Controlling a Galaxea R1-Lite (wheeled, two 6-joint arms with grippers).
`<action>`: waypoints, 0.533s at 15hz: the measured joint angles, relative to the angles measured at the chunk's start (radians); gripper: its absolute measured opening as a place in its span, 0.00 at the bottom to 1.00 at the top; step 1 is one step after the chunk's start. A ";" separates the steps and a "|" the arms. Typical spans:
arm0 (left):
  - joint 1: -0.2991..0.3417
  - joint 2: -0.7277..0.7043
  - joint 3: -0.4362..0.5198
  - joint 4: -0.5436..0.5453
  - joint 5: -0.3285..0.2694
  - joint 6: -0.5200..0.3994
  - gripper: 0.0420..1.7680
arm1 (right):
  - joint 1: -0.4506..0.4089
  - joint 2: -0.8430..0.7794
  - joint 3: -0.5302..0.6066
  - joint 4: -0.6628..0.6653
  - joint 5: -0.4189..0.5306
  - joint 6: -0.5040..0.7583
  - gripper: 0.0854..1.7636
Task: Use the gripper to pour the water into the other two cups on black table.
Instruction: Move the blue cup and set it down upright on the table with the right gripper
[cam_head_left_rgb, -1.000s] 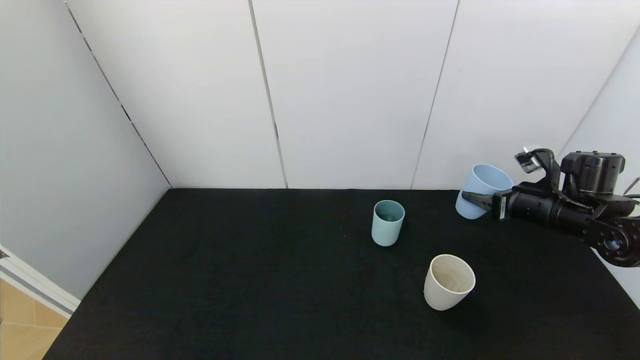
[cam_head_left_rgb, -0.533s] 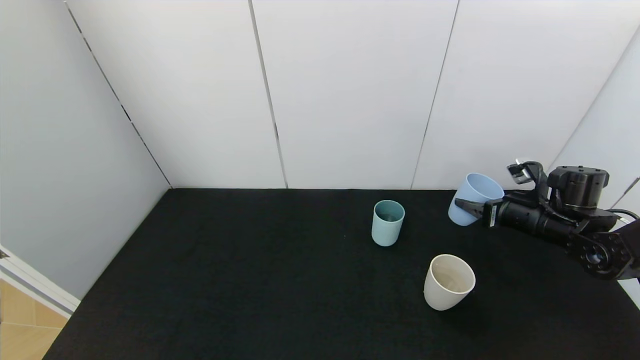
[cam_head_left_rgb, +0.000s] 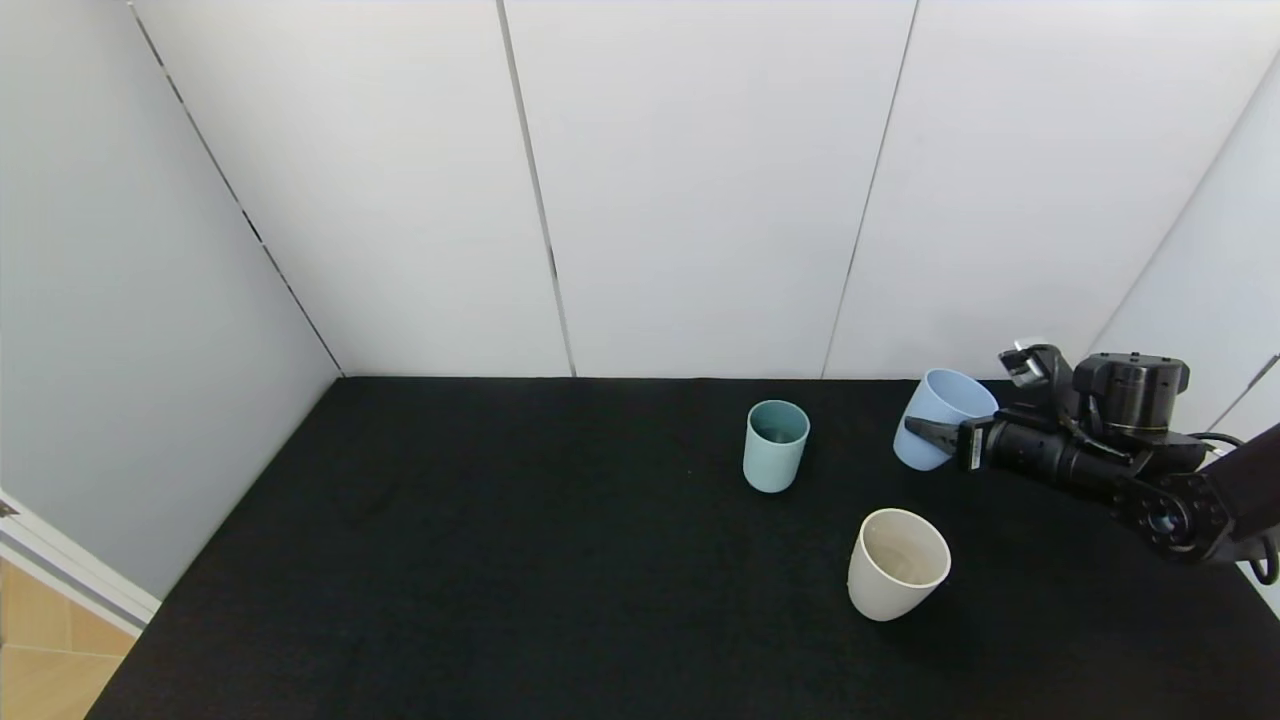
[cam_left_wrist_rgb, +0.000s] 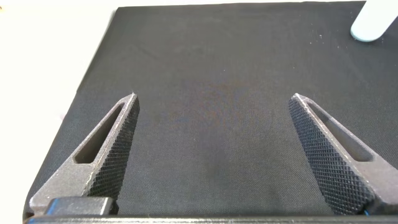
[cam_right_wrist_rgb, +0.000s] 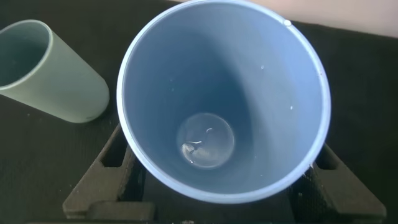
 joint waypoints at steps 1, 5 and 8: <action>0.000 0.000 0.000 0.000 0.000 0.000 0.97 | 0.001 0.009 -0.002 0.002 0.001 0.000 0.70; 0.000 0.000 0.000 0.000 0.000 0.000 0.97 | 0.002 0.034 -0.006 0.006 0.001 0.002 0.70; 0.000 0.000 0.000 0.000 0.000 0.000 0.97 | 0.000 0.049 -0.009 0.009 0.001 0.001 0.70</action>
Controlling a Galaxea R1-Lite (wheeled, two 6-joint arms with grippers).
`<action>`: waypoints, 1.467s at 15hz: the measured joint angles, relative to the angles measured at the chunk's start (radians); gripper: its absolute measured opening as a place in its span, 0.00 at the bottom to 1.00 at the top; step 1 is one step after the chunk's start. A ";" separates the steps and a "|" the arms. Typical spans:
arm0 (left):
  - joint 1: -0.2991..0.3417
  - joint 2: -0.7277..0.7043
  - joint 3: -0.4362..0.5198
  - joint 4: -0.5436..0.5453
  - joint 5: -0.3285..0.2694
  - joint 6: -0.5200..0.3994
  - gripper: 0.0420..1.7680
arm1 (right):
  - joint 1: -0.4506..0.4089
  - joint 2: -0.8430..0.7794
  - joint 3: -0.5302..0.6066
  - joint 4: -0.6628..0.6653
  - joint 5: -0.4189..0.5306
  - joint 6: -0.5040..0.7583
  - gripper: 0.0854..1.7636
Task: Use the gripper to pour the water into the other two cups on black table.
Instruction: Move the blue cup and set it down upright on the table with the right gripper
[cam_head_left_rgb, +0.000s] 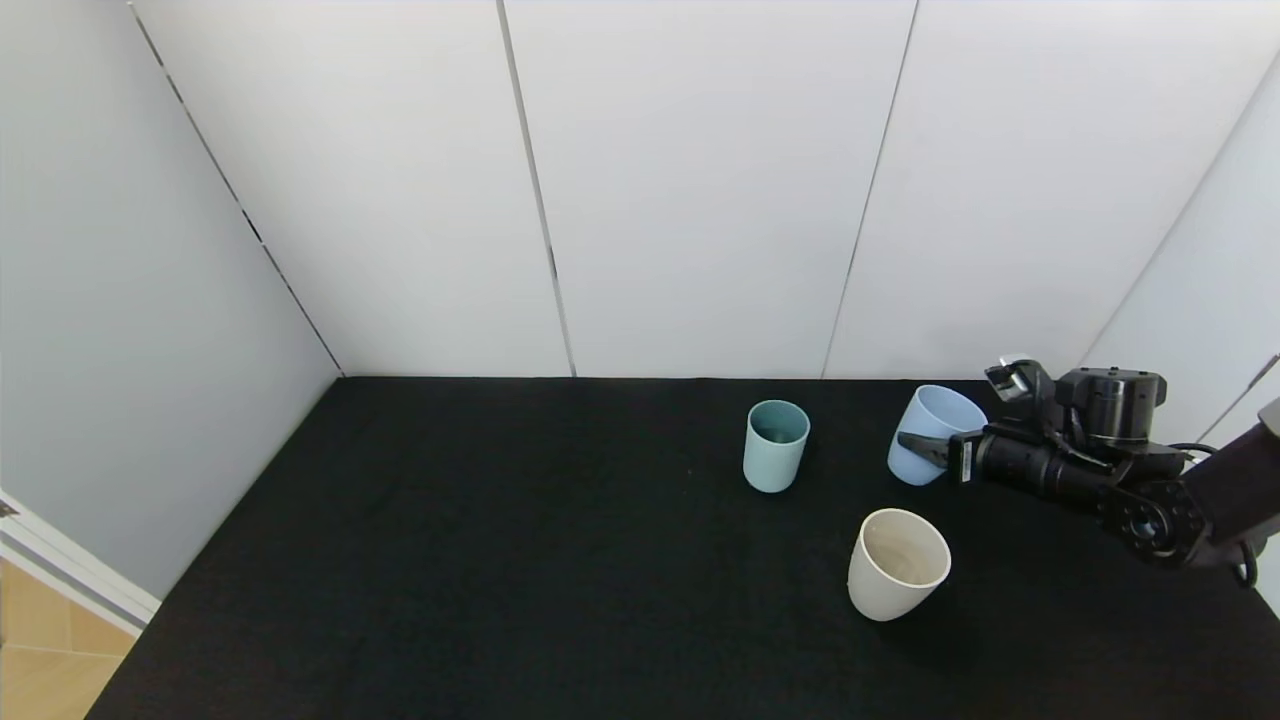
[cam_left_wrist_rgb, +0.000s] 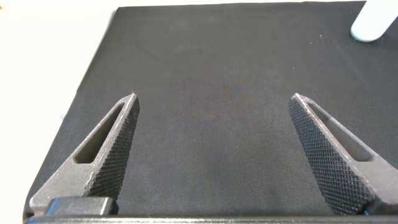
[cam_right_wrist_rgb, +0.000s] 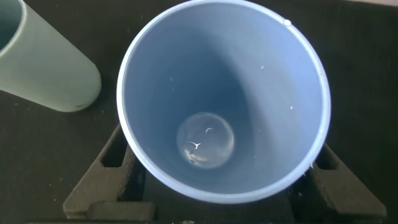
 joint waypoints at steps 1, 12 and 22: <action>0.000 0.000 0.000 0.000 0.000 0.000 0.97 | 0.000 0.004 -0.001 0.000 0.000 0.000 0.70; 0.000 0.000 0.000 0.000 0.000 0.000 0.97 | -0.002 0.033 -0.010 0.001 0.000 0.000 0.70; 0.000 0.000 0.000 0.000 0.000 0.000 0.97 | -0.004 0.041 -0.014 0.001 0.000 0.000 0.82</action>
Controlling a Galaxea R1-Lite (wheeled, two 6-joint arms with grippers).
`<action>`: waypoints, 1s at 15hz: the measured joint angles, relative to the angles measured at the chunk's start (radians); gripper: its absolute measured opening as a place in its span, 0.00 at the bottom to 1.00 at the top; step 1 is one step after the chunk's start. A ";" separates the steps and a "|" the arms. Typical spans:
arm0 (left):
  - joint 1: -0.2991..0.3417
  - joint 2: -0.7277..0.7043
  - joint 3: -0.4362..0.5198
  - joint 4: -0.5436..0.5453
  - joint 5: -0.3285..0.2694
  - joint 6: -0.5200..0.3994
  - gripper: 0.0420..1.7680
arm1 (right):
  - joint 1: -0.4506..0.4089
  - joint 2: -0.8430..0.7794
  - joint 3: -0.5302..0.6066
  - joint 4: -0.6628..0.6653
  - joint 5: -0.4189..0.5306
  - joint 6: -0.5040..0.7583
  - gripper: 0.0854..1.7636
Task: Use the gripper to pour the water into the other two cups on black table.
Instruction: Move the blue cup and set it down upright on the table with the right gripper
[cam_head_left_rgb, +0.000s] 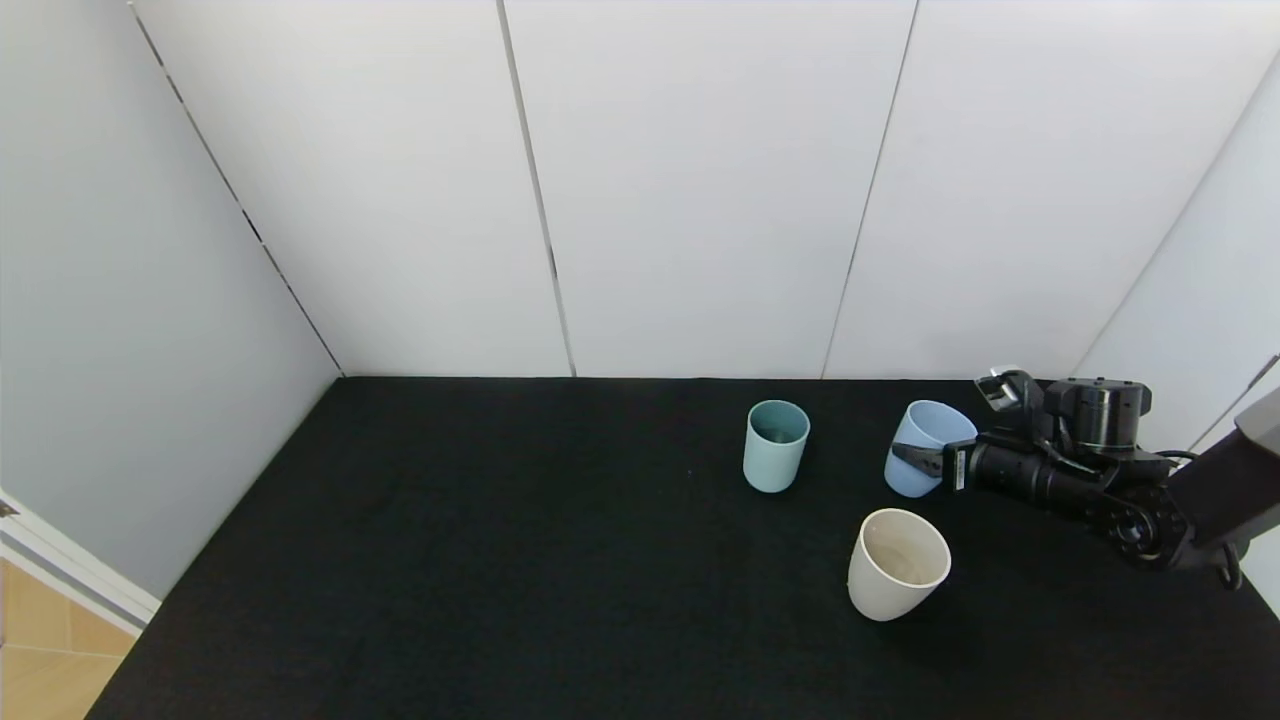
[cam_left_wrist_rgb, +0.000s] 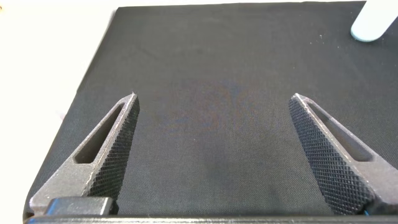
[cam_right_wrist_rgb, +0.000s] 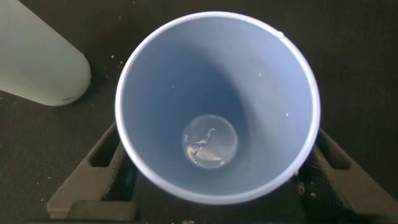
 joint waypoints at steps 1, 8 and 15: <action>0.000 0.000 0.000 0.000 0.000 0.000 0.97 | 0.000 0.000 0.000 0.000 0.000 0.000 0.84; 0.000 0.000 0.000 0.000 0.000 0.000 0.97 | 0.004 -0.005 0.001 -0.005 -0.001 0.003 0.91; 0.000 0.000 0.000 0.000 0.000 0.000 0.97 | 0.021 -0.096 0.023 -0.002 -0.001 0.044 0.94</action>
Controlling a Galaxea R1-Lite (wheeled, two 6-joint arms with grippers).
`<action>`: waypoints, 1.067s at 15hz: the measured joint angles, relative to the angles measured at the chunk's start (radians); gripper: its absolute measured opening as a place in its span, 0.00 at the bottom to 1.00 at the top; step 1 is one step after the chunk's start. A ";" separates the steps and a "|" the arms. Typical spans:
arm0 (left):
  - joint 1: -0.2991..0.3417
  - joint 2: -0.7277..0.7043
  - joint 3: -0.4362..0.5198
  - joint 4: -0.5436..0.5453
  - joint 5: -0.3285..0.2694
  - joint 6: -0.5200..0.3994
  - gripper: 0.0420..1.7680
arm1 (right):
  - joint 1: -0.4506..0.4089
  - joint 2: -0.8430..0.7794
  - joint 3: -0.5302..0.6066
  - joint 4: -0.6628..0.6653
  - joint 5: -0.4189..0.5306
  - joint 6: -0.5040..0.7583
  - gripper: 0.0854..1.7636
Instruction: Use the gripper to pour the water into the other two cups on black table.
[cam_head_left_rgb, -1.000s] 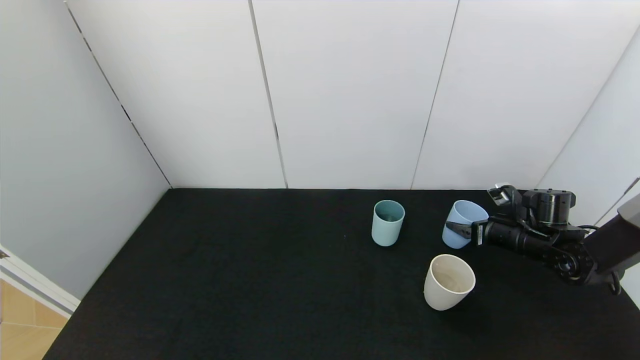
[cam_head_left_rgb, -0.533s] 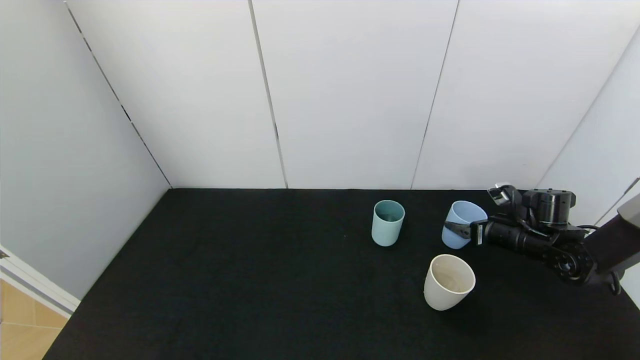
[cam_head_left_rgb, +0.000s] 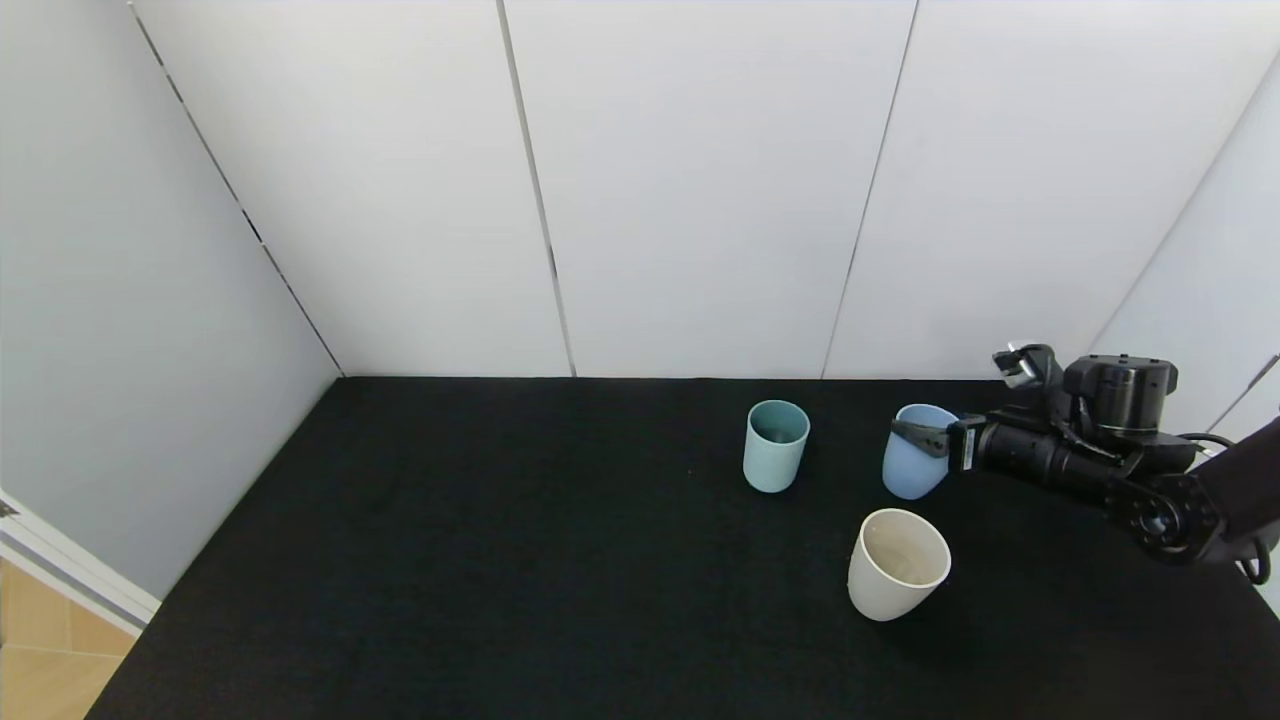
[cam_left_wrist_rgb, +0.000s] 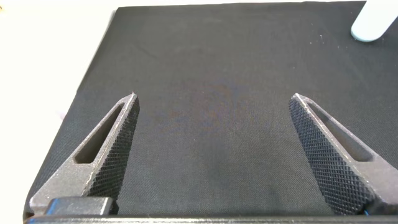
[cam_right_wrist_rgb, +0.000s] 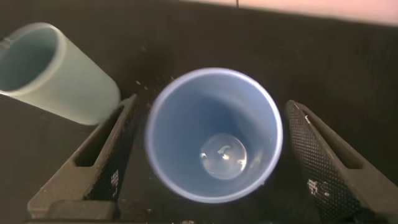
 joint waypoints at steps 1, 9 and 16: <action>0.000 0.000 0.000 0.000 0.000 0.000 0.97 | 0.001 -0.022 0.006 0.001 0.000 0.001 0.95; 0.000 0.001 0.000 0.000 0.000 0.000 0.97 | 0.043 -0.297 0.048 0.173 -0.116 0.021 0.96; 0.000 0.001 0.000 0.000 0.000 0.000 0.97 | 0.029 -0.677 0.132 0.424 -0.286 -0.027 0.96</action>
